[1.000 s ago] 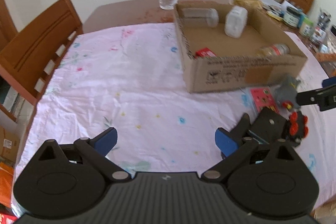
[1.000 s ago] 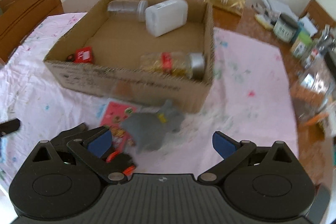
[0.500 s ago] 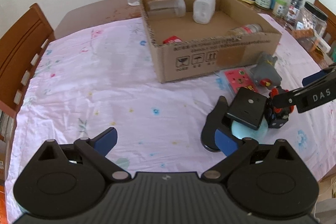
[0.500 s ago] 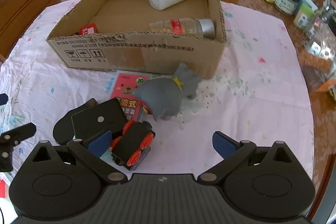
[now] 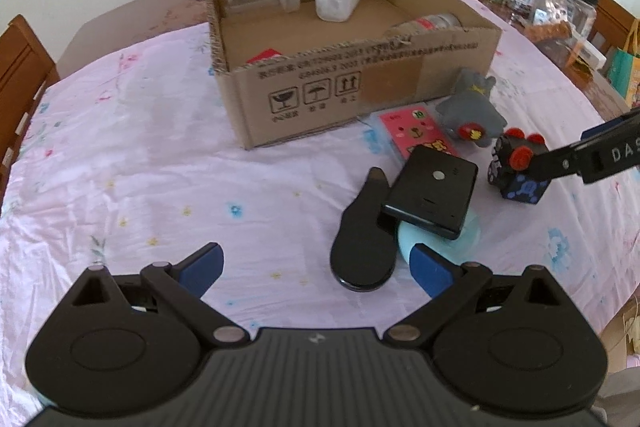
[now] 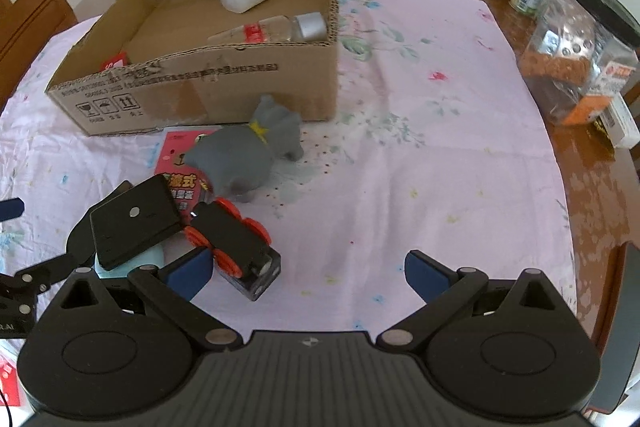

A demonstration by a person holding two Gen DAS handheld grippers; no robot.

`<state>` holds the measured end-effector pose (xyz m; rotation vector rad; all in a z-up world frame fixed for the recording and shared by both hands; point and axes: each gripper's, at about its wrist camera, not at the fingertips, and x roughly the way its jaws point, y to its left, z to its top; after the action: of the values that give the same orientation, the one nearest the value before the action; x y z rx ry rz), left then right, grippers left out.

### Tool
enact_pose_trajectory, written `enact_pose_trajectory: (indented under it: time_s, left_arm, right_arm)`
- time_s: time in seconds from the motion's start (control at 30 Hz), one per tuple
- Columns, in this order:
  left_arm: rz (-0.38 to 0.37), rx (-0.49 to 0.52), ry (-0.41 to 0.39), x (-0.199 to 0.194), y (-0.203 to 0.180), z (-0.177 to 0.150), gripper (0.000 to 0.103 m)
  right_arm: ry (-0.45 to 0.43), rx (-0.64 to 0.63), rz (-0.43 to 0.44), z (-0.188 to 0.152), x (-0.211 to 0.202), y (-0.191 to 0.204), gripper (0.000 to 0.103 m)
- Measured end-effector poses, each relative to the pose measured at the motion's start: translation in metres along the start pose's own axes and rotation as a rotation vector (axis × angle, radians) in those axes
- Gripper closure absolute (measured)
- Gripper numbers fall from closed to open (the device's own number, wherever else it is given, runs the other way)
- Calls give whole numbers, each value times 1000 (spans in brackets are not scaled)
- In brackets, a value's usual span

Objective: Organize rigid objects
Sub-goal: 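Move both tools back toward the remaining toys on the tablecloth, then grasp black red-wheeled toy train with right tool while left tool grasps black tape measure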

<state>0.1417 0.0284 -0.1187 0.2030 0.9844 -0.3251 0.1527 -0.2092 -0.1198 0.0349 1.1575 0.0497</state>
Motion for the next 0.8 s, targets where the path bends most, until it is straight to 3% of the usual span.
enact_pose_trajectory:
  time_s: [0.17,0.37,0.53,0.63,0.8]
  left_arm:
    - [-8,6,11,4,-4,0,4]
    - [-2,-6,16,10,-4,-1,4]
    - [12,-24,25,15,0,-1,4]
    - [17,-25,28,17,1,-1,4]
    - [18,-28,36,21,1,-2,4]
  right_arm:
    - [-39,36,-30,3,-3,-8,0]
    - [-61,56,5,15,-6,-15,0]
    - [-41,-63,100,14,-4,8,0]
    - [-27,-154,79,9,6,25,0]
    - [-21,-184,26,5,24,28,0]
